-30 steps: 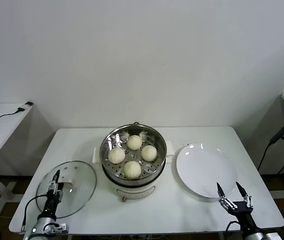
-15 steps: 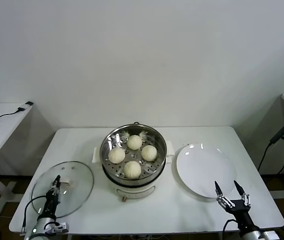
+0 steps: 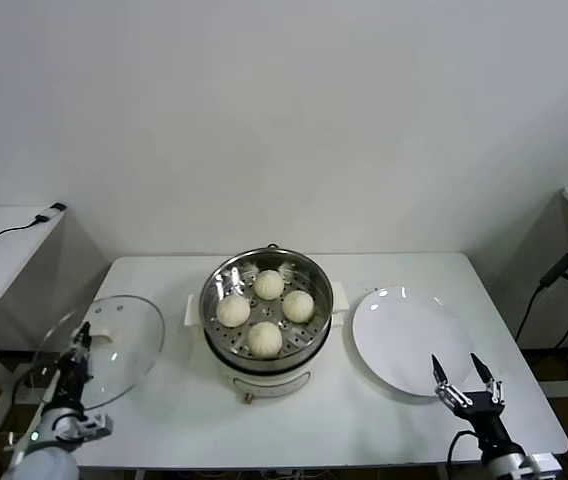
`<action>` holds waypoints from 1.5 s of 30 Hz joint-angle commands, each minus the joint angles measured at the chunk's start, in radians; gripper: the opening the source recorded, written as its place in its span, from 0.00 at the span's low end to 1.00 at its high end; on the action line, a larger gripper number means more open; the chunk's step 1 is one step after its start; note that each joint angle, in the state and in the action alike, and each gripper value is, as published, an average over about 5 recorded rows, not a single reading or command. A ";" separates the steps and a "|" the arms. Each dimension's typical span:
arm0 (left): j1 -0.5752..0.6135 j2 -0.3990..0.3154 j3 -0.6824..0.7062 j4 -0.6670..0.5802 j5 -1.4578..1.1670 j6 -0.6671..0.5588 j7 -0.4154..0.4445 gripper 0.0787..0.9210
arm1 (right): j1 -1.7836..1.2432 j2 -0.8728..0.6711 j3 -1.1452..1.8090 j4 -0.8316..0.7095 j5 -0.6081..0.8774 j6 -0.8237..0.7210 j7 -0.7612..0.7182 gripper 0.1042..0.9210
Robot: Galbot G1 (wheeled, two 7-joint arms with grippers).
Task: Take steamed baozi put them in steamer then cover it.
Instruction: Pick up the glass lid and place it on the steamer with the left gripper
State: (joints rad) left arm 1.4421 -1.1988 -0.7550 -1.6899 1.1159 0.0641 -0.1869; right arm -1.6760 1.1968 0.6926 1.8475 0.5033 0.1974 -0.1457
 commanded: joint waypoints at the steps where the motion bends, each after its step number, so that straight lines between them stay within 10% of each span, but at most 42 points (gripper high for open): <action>1: 0.048 0.137 -0.029 -0.338 -0.201 0.187 0.231 0.07 | 0.009 -0.001 0.000 0.002 -0.075 -0.030 0.056 0.88; 13: -0.227 0.216 0.375 -0.528 -0.090 0.580 0.403 0.07 | 0.009 0.013 -0.021 0.042 -0.200 -0.084 0.099 0.88; 32: -0.349 -0.283 0.781 -0.395 0.446 0.683 0.558 0.07 | -0.001 0.018 -0.021 0.000 -0.192 -0.035 0.096 0.88; 45: -0.364 -0.422 0.818 -0.224 0.580 0.683 0.551 0.07 | -0.017 0.027 -0.013 -0.021 -0.188 -0.004 0.098 0.88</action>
State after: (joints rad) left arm 1.0949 -1.5315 0.0075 -1.9761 1.6061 0.7286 0.3506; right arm -1.6902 1.2218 0.6779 1.8349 0.3196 0.1821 -0.0515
